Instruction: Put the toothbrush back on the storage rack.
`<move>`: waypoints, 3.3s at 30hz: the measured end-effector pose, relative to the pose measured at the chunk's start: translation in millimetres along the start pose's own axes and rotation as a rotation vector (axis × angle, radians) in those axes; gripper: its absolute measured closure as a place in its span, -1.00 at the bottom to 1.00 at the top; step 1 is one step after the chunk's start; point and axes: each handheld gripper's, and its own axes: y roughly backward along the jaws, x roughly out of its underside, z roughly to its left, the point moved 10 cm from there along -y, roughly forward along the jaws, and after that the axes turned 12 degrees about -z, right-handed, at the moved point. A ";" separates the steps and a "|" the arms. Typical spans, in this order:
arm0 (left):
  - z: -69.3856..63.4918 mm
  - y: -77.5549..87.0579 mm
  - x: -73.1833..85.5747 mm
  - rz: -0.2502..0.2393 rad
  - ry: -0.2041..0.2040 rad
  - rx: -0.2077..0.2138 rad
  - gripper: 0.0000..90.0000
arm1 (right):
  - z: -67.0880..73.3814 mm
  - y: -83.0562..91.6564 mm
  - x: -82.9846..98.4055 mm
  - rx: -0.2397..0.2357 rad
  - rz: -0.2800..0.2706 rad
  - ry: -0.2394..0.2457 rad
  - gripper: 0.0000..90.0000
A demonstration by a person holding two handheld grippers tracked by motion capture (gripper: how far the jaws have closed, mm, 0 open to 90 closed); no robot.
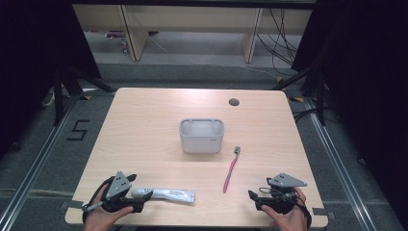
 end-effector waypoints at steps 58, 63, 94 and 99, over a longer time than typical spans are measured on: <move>0.5 -3.3 3.2 0.010 0.005 -0.003 -0.65 | 13.8 -71.5 -40.0 -0.073 0.099 0.048 -0.31; 0.6 -2.7 3.4 0.013 0.003 -0.004 -0.65 | 15.2 -85.0 -42.0 -0.041 0.120 0.020 -0.32; -0.4 -2.6 3.0 0.011 0.003 -0.001 -0.65 | 1.8 -116.0 -34.8 0.001 0.231 -0.003 -0.02; -0.5 -2.5 2.8 0.010 0.004 -0.001 -0.65 | 0.4 -114.2 -34.3 -0.001 0.234 0.007 0.07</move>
